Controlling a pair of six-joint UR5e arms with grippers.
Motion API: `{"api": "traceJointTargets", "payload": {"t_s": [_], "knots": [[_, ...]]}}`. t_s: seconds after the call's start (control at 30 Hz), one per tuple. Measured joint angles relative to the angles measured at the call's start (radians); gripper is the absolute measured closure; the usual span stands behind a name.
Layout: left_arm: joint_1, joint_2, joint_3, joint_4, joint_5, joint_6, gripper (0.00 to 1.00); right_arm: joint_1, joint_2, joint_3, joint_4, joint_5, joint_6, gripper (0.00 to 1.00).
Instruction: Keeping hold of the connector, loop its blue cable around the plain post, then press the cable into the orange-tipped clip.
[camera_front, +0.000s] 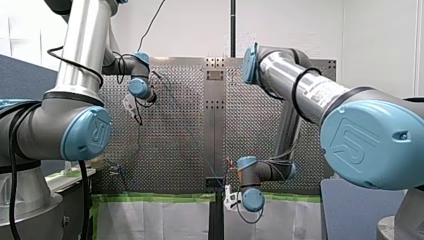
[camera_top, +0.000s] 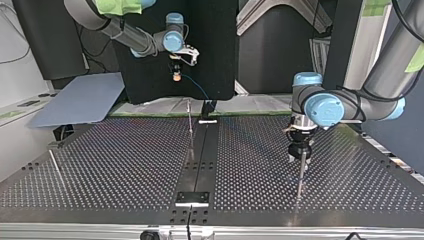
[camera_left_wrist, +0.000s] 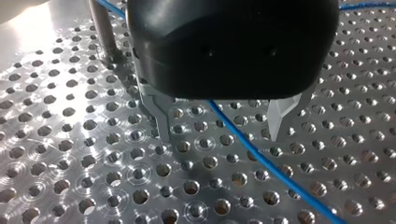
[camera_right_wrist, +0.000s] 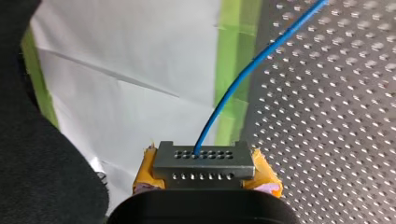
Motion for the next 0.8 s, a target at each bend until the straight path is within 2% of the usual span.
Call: {"api": "traceJointTargets", "payload": {"t_s": [0.3, 0.5, 0.8], "knots": [[-0.005, 0.000, 0.000, -0.004, -0.001, 0.000, 0.00, 0.006, -0.086, 0.086, 0.025, 0.000, -0.006, 1.00], [-0.010, 0.000, 0.000, -0.006, -0.002, 0.002, 0.00, -0.002, -0.140, 0.140, -0.010, 0.000, -0.001, 1.00], [-0.016, 0.000, 0.000, -0.006, -0.003, 0.002, 0.00, -0.019, -0.223, 0.211, -0.037, -0.013, 0.002, 1.00]]}}
